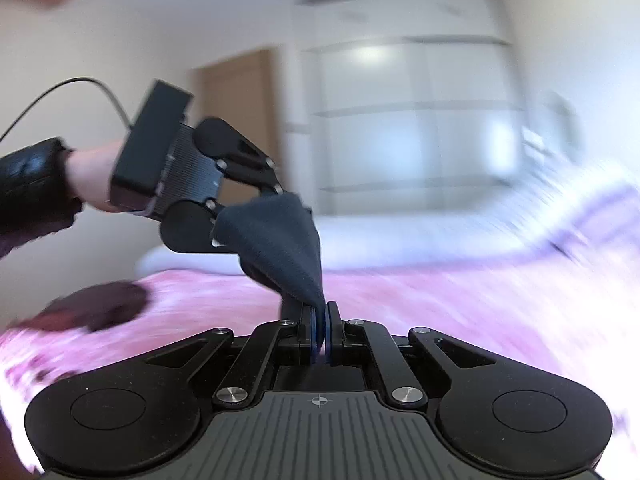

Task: Fold clothes
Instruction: 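Lift the folded shirt with the right gripper while the left gripper grasps it too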

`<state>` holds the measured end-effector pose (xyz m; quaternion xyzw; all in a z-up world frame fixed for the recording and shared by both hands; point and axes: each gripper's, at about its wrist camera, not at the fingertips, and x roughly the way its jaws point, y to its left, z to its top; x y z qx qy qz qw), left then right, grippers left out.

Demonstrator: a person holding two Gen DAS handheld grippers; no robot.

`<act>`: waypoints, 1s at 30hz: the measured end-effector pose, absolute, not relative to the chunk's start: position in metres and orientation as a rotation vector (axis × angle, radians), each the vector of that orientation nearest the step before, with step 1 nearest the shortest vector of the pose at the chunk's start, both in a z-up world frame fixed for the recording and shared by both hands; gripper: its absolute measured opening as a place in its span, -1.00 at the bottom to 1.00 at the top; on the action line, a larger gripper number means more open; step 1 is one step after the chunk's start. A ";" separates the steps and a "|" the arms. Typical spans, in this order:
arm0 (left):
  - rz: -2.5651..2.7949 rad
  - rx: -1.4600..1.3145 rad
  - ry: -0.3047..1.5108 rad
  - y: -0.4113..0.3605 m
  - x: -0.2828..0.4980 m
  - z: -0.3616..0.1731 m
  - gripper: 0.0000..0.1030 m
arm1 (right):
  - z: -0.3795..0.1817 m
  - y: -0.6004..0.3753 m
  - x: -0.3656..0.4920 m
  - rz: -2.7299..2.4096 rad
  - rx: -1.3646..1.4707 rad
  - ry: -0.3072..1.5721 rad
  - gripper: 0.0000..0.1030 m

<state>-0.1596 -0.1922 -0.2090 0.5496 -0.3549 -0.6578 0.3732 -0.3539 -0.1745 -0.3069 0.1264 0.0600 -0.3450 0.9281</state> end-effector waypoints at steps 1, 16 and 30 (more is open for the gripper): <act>-1.724 1.421 -0.893 -0.211 -0.177 -0.224 -0.27 | -0.319 -0.184 -0.364 -0.746 0.331 0.134 -0.96; -1.813 1.223 -0.013 -0.269 -0.088 -0.279 -0.21 | -0.392 -0.245 -0.436 -0.829 0.922 0.041 0.00; -1.888 1.131 0.314 -0.378 -0.104 -0.320 -0.29 | -0.392 -0.282 -0.454 -0.888 1.081 -0.056 -0.89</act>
